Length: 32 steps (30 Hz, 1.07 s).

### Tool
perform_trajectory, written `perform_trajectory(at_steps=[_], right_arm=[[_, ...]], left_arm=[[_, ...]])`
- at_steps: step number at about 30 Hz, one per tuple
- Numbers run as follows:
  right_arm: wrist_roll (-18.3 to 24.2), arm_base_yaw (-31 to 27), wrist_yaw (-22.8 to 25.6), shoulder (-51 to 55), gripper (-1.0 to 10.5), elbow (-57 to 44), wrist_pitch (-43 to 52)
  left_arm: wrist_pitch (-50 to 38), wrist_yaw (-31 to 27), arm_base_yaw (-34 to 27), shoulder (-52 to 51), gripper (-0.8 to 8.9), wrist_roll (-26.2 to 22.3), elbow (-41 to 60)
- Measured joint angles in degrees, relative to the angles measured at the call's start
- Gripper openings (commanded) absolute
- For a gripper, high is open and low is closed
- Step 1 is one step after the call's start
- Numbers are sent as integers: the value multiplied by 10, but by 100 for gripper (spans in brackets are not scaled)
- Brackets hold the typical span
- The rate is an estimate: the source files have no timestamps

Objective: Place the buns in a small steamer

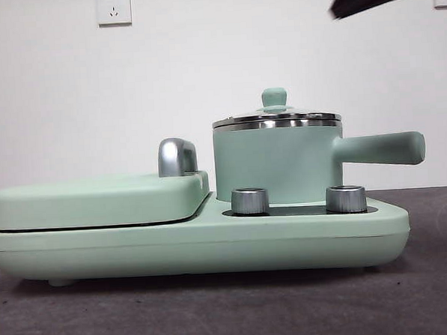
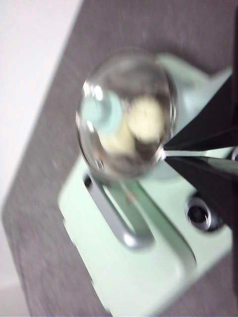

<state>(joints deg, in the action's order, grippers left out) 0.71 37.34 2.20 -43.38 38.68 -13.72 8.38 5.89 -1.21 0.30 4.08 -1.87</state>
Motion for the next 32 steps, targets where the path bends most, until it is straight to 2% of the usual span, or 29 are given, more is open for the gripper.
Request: perform_trajectory(at_steps=[7, 15, 21, 32], right_arm=[[21, -148, 4, 116, 15, -130, 49], [24, -296, 8, 323, 15, -304, 159], [11, -334, 7, 393, 15, -374, 167], [-1, -336, -8, 431, 15, -377, 150]], left_arm=[[0, 0, 0, 0, 16, 0, 0], [0, 0, 0, 0, 16, 0, 0], [0, 0, 0, 0, 16, 0, 0], [0, 0, 0, 0, 16, 0, 0]])
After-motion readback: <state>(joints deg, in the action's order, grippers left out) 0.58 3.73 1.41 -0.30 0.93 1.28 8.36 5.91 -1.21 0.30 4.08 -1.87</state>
